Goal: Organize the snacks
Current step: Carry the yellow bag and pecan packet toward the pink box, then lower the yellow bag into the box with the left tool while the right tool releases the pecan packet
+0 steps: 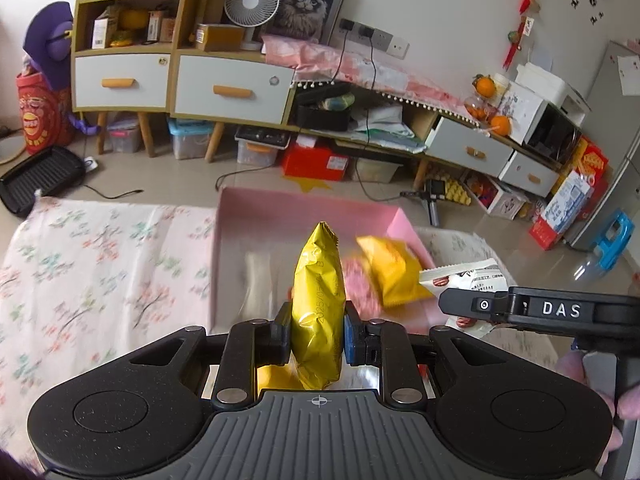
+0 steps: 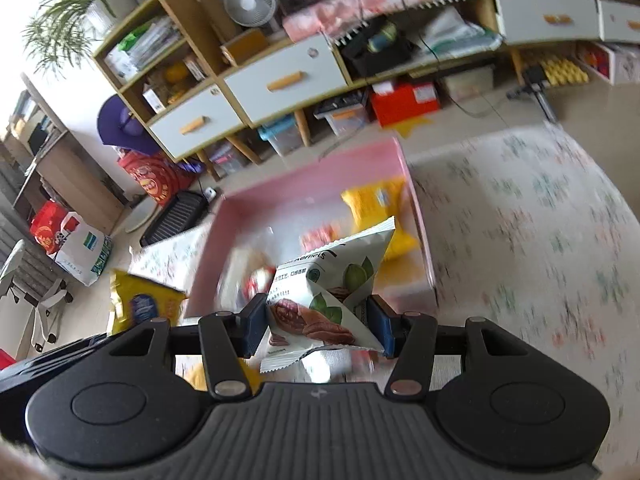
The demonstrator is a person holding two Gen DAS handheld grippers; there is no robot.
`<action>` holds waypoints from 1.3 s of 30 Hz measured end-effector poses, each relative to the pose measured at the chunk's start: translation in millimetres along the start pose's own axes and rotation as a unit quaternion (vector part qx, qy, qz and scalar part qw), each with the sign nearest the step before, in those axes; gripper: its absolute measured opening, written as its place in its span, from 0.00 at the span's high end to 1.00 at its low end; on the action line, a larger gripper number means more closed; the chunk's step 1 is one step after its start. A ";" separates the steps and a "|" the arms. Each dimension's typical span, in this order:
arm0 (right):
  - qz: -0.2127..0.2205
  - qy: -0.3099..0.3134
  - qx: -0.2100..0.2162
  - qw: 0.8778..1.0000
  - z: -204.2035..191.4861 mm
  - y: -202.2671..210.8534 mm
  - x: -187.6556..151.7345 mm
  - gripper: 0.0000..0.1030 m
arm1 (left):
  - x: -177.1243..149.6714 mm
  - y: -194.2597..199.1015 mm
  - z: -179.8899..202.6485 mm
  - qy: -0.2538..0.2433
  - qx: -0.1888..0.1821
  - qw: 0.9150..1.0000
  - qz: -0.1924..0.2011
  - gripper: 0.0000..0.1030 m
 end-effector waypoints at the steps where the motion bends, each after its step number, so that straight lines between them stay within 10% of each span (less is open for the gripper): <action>1: 0.005 0.005 0.001 1.000 -0.3 -2.2 4.3 0.52 | 3.2 -7.4 1.0 0.001 -0.002 1.000 0.000 0.79; 33: 0.015 0.067 -0.001 0.998 10.9 -98.3 55.8 0.49 | 34.8 -137.5 -16.4 0.016 -0.008 1.000 0.014 0.79; 39: 0.028 0.060 0.008 0.998 10.1 -88.8 60.3 0.28 | 35.0 -127.8 -12.6 0.000 -0.005 1.000 0.022 0.47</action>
Point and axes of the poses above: each gripper's, at about its wrist camera, not at the fingertips, and y roughly against the way its jaws point, z to its right, x to its top, the point moved 9 cm from there along -y, roughly the way its jaws point, and after that the axes turned 7 degrees about x, right-handed, at the moved point
